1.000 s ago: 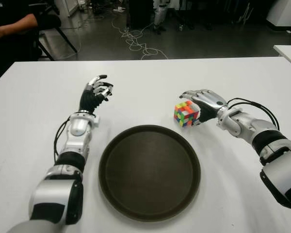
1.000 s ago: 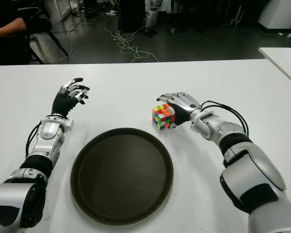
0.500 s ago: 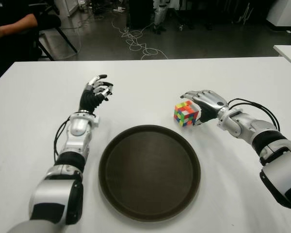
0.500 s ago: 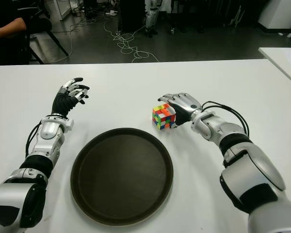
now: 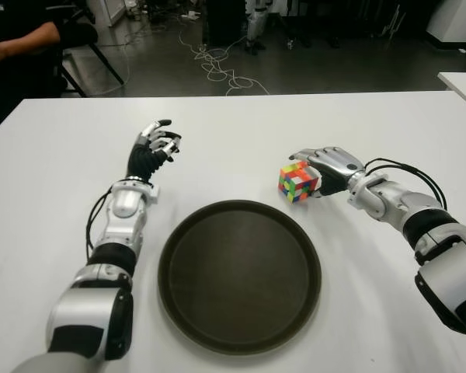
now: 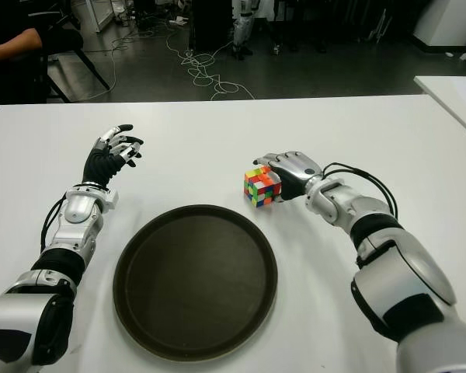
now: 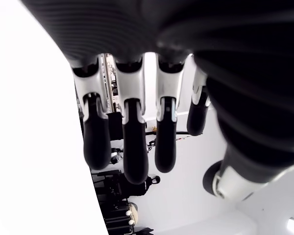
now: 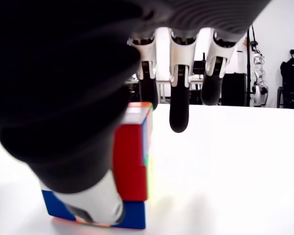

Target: Pick up the Rubik's Cube and put it in the plate

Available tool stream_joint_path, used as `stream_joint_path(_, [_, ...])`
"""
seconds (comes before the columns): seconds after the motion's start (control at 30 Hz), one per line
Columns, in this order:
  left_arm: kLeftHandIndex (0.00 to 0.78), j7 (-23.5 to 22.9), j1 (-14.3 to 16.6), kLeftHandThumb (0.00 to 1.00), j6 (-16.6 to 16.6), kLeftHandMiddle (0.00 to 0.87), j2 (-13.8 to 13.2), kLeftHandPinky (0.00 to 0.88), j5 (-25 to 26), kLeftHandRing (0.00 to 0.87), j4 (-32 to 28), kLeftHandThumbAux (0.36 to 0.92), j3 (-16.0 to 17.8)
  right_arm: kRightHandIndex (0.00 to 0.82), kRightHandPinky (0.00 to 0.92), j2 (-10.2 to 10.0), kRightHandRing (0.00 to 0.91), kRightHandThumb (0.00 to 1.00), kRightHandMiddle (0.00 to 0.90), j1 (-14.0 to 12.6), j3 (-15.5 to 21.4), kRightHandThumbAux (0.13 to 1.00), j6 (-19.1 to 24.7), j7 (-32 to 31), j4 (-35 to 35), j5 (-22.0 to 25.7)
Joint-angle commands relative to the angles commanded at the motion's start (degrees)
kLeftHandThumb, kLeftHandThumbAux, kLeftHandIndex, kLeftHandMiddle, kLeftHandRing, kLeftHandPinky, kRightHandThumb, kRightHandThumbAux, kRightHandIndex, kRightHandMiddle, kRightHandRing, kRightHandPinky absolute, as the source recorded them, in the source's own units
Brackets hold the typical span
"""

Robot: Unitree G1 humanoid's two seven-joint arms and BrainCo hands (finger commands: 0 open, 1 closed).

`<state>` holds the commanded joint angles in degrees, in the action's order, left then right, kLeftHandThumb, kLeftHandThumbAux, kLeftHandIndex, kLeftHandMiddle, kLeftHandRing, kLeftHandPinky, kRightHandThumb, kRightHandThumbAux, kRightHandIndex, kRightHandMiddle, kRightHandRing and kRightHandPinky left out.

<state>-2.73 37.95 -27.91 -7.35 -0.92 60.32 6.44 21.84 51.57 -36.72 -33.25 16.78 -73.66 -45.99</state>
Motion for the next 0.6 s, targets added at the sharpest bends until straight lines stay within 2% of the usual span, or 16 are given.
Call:
stream_joint_path(0.33, [0.218, 0.5, -0.2, 0.297, -0.3, 0.396, 0.1, 0.547, -0.2, 0.477, -0.2, 0.688, -0.1, 0.149, 0.336, 0.0, 0.302, 0.169, 0.263, 0.0, 0.9, 0.908, -0.4, -2.7, 0.1, 0.3])
stream_joint_path(0.6, [0.216, 0.2, -0.3, 0.293, -0.2, 0.396, 0.3, 0.545, 0.1, 0.484, -0.4, 0.686, -0.1, 0.170, 0.322, -0.2, 0.302, 0.210, 0.275, -0.1, 1.1, 0.891, -0.7, -3.6, 0.2, -0.2])
